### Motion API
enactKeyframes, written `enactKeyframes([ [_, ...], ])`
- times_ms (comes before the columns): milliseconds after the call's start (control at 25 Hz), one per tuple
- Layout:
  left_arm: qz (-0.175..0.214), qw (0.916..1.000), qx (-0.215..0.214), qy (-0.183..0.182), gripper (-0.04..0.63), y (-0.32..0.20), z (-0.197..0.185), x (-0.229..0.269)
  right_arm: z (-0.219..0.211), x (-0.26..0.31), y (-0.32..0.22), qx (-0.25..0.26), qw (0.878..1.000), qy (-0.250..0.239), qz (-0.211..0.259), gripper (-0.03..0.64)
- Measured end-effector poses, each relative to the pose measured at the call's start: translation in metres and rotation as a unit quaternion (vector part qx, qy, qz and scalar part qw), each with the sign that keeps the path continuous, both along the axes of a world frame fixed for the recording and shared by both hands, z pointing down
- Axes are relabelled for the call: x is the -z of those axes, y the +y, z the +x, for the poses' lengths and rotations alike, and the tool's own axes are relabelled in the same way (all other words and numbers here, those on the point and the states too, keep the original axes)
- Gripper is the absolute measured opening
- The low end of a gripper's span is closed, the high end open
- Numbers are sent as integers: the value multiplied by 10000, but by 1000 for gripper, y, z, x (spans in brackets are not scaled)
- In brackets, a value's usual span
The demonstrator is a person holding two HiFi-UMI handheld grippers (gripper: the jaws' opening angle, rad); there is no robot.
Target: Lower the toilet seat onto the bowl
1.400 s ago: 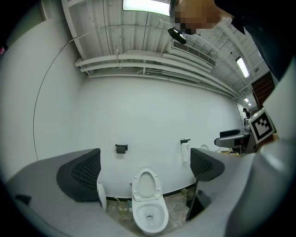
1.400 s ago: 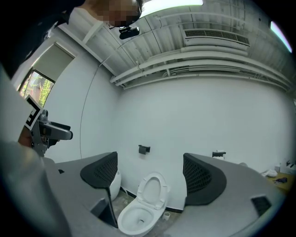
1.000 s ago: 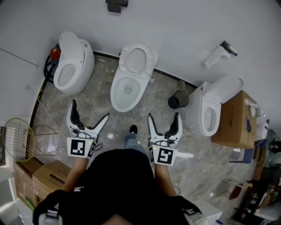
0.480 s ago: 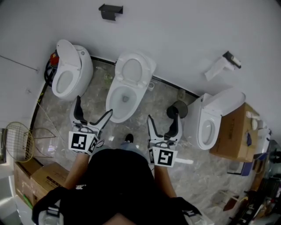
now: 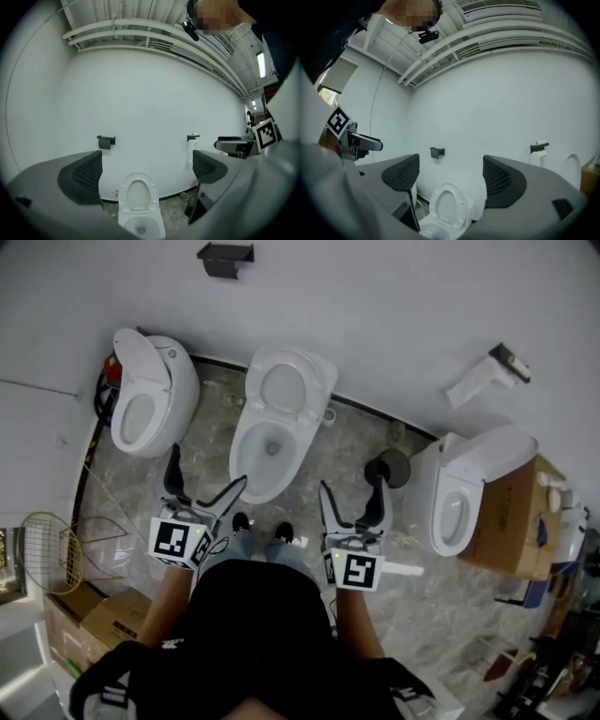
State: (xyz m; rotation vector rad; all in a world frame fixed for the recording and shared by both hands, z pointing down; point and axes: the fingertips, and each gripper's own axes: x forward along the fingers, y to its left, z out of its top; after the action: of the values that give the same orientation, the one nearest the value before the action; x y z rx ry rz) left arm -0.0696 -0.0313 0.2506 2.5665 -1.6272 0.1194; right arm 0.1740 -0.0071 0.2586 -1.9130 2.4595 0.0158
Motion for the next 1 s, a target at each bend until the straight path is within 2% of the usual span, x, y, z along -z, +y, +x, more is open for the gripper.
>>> enactKeyframes([
  [160, -41, 9998, -202, -1, 581, -21, -9, -12, -14, -11, -13, -93, 9999, 48, -84, 430],
  [320, -130, 9984, -509, -209, 580, -48, -18, -33, -30, -26, -31, -101, 9994, 324, -89, 428],
  [560, -317, 9935, -1022, -391, 580, -94, -14, -74, -31, -76, -80, -87, 9964, 673, -505, 428],
  [720, -543, 9907, -1234, -197, 580, -126, -11, -96, -27, -103, -115, -88, 9937, 815, -766, 428],
  [800, -557, 9893, -1312, -312, 580, -144, -8, -108, -27, -118, -132, -90, 9911, 928, -947, 428],
  [880, -581, 9876, -1401, -408, 580, -161, -6, -120, -28, -128, -151, -56, 9909, 998, -899, 428],
  [1000, -708, 9857, -1490, -355, 578, -185, -1, -137, -30, -141, -179, -56, 9906, 1035, -897, 428],
])
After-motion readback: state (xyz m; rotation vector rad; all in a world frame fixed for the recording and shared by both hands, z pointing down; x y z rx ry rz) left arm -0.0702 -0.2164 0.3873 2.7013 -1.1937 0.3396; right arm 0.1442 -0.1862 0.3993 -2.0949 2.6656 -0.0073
